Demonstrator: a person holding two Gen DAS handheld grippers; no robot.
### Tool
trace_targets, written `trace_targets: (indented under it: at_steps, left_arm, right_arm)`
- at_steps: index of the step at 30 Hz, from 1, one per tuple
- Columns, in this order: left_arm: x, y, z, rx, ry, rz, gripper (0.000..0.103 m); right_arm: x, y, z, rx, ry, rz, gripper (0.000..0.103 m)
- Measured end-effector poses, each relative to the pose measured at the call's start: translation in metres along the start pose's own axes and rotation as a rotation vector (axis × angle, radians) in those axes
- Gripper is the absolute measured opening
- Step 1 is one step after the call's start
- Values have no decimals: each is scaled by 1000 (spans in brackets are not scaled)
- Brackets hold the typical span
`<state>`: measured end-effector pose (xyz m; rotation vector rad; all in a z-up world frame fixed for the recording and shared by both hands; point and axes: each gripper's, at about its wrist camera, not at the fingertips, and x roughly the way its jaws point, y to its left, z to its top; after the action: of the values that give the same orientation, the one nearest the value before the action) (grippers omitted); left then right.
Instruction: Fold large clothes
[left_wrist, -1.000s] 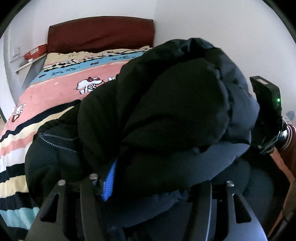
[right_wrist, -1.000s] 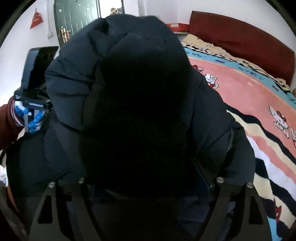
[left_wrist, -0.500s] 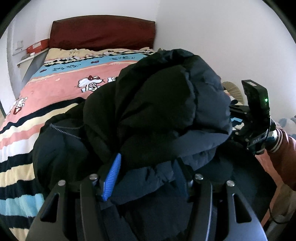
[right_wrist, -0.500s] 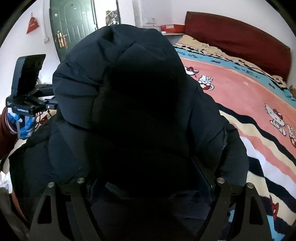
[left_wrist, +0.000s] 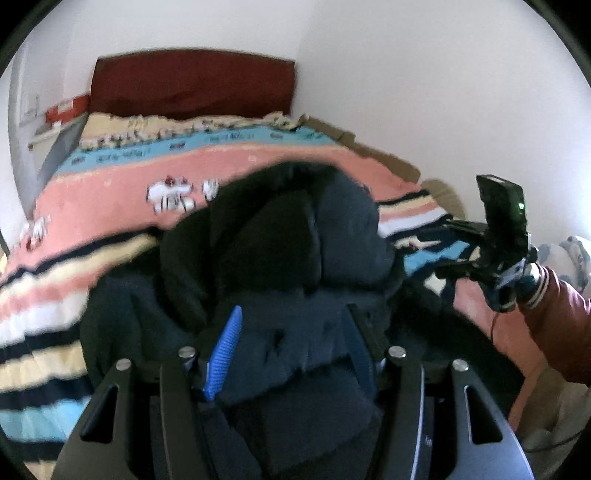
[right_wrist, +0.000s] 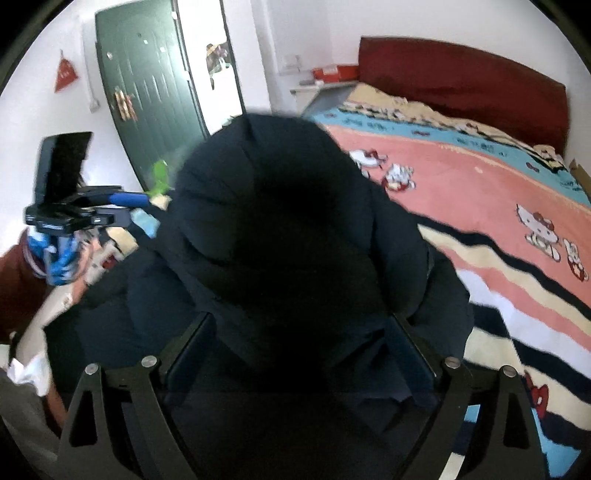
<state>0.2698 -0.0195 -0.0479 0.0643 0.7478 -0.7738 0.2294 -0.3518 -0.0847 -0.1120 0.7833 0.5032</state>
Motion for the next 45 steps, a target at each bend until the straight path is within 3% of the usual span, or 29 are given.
trace_targets:
  at_steps: [4, 8, 11, 15, 17, 20, 25, 33, 38, 45]
  left_arm:
    - [17, 4, 44, 4, -31, 34, 54]
    - [52, 15, 85, -33, -41, 52, 54]
    - [85, 28, 116, -74, -41, 55, 54]
    - [120, 44, 132, -117, -9, 81, 54]
    - [128, 45, 124, -117, 9, 72, 54]
    - [126, 36, 99, -75, 34, 67, 54]
    - [118, 13, 42, -35, 88, 50, 54]
    - [95, -20, -27, -34, 82, 46, 54]
    - [120, -15, -37, -42, 89, 88, 56]
    - [157, -1, -34, -26, 89, 158, 55]
  right_arm:
    - [-16, -2, 38, 5, -71, -3, 92]
    - [4, -11, 85, 27, -91, -63, 92]
    - [30, -26, 115, 108, -102, -62, 92]
    - [63, -50, 142, 268, -100, -78, 92]
    - [78, -55, 143, 296, -77, -87, 92]
    - [89, -47, 132, 240, -27, -94, 92]
    - [96, -14, 91, 119, 79, -95, 91]
    - [76, 26, 20, 26, 126, -112, 91]
    - [97, 20, -1, 45, 168, -174, 91]
    - [142, -3, -2, 79, 163, -223, 92]
